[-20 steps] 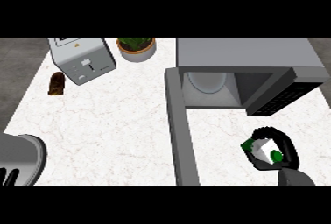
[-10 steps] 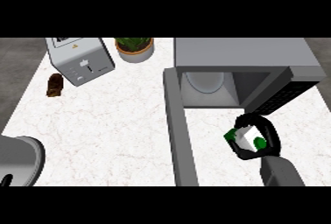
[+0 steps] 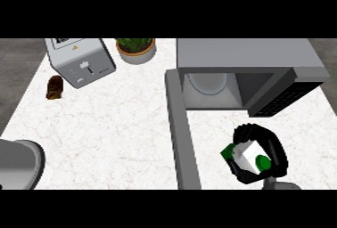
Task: Pick up the milk, place it into the microwave and close the microwave
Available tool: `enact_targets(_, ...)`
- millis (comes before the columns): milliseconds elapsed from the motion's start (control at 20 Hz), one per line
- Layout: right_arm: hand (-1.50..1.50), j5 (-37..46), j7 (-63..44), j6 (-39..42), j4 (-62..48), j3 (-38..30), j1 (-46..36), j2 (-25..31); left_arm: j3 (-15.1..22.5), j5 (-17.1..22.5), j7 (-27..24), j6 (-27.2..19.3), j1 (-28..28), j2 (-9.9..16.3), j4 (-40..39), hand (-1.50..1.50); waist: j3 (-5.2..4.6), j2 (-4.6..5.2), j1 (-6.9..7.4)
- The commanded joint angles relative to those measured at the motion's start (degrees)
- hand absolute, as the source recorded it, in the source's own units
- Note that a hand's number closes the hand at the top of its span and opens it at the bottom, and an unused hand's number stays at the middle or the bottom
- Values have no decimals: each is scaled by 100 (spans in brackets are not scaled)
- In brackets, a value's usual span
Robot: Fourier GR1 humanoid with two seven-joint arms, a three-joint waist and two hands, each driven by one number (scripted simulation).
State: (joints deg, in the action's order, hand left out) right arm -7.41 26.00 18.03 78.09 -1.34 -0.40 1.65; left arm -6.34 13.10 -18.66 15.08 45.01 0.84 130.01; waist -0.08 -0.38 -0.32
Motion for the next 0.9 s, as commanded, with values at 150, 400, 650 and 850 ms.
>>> enact_targets(150,150,-311,-1159,-1171,1811,965,705,-161,-169,67,-387,322,328,-80,-231,-150,4,15,62)
enact_targets(400,150,-145,-1593,-2015,2032,1471,101,-164,-285,158,162,180,-155,-80,-30,-150,7,29,71)
enact_targets(650,150,-2,-1447,-2675,1291,1493,-787,-164,-679,389,94,431,-69,-45,-163,-150,8,34,103)
enact_targets(850,150,436,-1468,-3259,534,1154,-1521,-165,-1095,583,-199,686,-40,124,-522,-150,6,40,152)
